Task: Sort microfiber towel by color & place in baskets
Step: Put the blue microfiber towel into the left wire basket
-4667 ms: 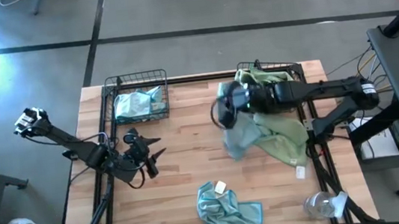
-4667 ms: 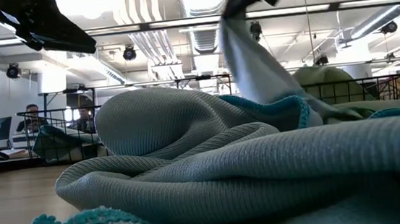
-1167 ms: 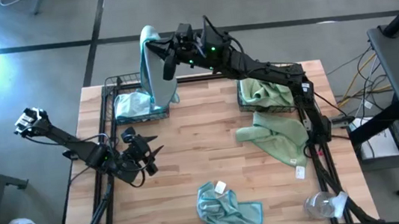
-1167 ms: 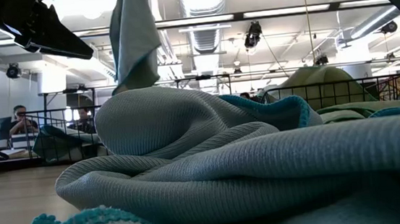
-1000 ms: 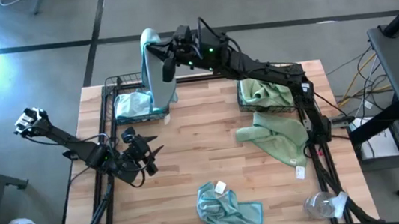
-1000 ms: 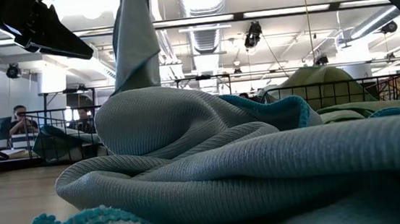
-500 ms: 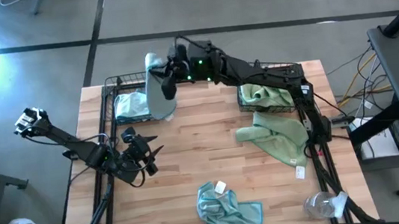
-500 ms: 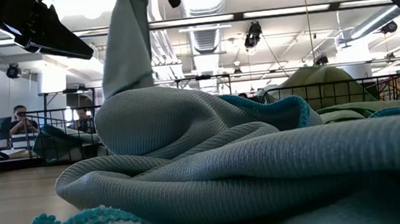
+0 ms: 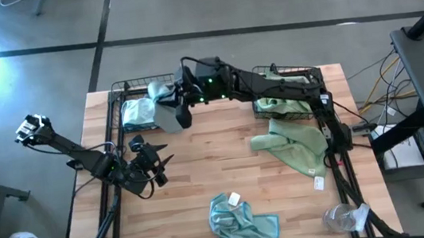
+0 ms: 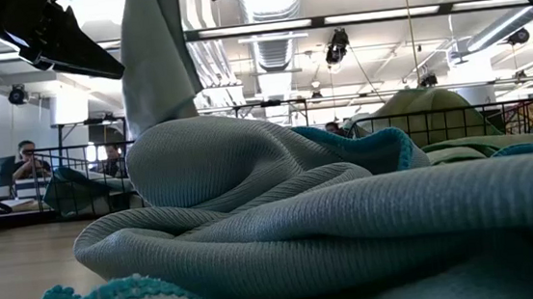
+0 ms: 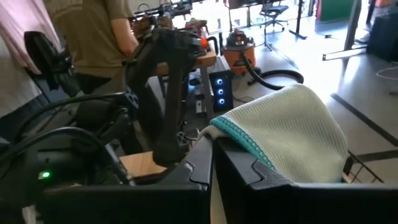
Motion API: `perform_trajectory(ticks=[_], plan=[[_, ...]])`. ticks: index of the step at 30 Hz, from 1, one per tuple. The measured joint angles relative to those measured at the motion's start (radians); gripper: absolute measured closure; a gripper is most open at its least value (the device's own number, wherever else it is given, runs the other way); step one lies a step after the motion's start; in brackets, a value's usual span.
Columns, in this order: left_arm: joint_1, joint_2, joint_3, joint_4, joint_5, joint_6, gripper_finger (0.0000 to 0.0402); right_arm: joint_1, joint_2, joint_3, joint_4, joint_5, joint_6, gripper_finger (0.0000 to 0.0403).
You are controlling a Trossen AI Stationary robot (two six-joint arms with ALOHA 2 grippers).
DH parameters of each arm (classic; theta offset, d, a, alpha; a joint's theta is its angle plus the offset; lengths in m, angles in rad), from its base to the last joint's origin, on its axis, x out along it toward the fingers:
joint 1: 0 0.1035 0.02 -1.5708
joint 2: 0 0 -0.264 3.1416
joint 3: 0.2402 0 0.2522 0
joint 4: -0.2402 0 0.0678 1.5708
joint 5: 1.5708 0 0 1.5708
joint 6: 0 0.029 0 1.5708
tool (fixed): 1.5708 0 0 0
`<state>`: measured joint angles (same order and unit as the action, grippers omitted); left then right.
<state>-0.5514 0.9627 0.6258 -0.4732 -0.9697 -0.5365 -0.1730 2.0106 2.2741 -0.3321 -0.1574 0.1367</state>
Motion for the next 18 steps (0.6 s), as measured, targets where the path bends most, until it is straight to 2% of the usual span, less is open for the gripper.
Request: perform_trajectory(ticks=[10,18], plan=[[0.000,0.000,0.000,0.000,0.000,-0.003,0.0224,-0.001,0.000,0.001,0.024,-0.005,0.020,0.0394],[0.000,0.000,0.000,0.000,0.001,-0.008,0.0224,0.012,-0.002,0.041,0.078,-0.147,0.021,0.0394]])
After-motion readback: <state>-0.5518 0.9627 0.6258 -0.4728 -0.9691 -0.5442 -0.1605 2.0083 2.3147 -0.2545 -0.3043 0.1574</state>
